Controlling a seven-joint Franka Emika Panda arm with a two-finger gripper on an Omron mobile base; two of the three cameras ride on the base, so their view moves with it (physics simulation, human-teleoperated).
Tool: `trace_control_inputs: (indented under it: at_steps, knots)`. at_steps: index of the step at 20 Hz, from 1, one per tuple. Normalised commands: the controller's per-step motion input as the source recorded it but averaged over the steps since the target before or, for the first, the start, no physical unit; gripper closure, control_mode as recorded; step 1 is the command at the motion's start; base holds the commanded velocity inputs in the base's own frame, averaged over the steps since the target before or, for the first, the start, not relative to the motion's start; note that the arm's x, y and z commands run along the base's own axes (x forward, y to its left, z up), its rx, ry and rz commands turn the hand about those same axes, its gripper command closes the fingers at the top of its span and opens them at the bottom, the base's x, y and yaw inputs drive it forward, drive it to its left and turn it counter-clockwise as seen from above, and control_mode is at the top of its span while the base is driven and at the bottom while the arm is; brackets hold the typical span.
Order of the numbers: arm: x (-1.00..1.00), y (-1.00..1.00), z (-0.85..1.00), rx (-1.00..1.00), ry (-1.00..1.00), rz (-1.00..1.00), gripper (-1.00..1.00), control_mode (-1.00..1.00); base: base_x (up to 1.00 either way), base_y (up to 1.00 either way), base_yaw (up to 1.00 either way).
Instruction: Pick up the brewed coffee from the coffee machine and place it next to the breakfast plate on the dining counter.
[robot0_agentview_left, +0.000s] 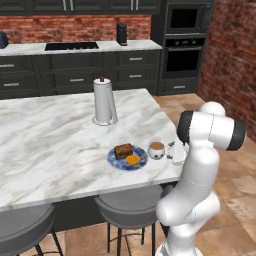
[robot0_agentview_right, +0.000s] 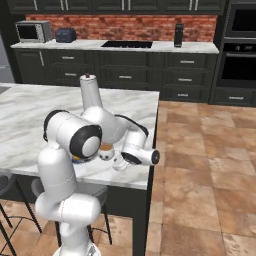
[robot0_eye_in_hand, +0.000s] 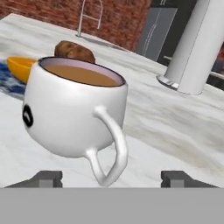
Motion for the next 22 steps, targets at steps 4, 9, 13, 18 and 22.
trace_control_inputs:
  at_steps: [4,9,13,18,22]
  knots:
    - [-0.25,0.00,0.28,-0.04,-0.14,0.00,-1.00,-1.00,0.00,0.00,0.00]
    - [-0.23,0.00,0.75,0.00,-0.07,0.00,-1.00,-1.00,0.00,0.00,0.00]
    - [-0.57,0.00,1.00,-0.03,-0.12,0.00,-1.00,-1.00,0.00,0.00,0.00]
    - [-0.76,0.03,0.99,-0.07,-0.03,0.03,-1.00,-1.00,0.00,0.00,0.00]
    - [-0.95,0.03,0.98,-0.10,0.00,0.04,-1.00,-1.00,0.00,0.00,0.00]
